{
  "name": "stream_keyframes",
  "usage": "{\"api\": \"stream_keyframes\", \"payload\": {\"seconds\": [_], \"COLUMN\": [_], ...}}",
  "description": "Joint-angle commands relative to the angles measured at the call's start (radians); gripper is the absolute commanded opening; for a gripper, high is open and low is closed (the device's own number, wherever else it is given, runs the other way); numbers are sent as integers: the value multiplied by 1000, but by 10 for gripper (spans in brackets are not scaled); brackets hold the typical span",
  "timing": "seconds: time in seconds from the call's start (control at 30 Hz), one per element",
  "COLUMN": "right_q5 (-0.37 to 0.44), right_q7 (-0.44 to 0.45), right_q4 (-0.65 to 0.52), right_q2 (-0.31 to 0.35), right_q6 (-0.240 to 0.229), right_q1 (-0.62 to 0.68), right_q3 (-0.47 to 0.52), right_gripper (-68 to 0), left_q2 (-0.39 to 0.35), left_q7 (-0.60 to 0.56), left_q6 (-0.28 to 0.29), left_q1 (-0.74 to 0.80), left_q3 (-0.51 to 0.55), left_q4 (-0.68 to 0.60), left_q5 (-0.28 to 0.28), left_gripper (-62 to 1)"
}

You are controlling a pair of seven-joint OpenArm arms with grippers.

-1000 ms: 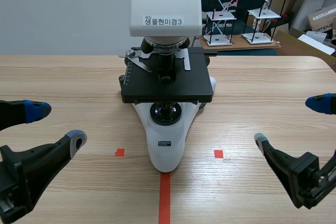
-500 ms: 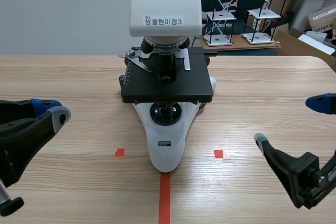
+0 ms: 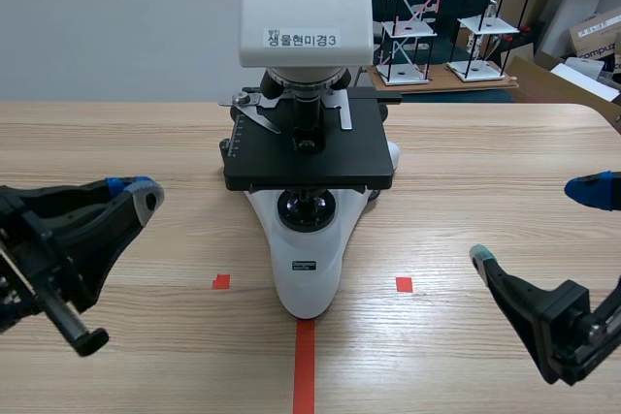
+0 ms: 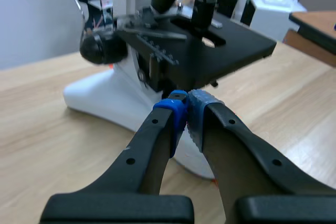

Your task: Point at the objective lens

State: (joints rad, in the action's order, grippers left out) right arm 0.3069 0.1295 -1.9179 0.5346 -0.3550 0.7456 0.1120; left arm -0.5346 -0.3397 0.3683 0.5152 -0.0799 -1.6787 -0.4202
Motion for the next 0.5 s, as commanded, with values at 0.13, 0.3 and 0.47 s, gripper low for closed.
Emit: {"api": "stream_keyframes", "payload": {"seconds": [0.13,0.3,0.47], "right_q5": [14,14,14], "right_q7": [15,15,15], "right_q4": [-5,-5,-5], "right_q2": [3,3,3], "right_q6": [4,4,4], "right_q1": [-12,-12,-12], "right_q3": [11,11,11], "right_gripper": [-12,-12,-12], "left_q2": [5,8,9], "left_q7": [-26,0,51], "left_q6": [1,-4,-19], "left_q1": [-83,-141,-195], "left_q3": [-50,-100,-153], "left_q4": [6,12,12], "left_q5": [-6,-5,-3], "left_gripper": [-584,-584,-584]}}
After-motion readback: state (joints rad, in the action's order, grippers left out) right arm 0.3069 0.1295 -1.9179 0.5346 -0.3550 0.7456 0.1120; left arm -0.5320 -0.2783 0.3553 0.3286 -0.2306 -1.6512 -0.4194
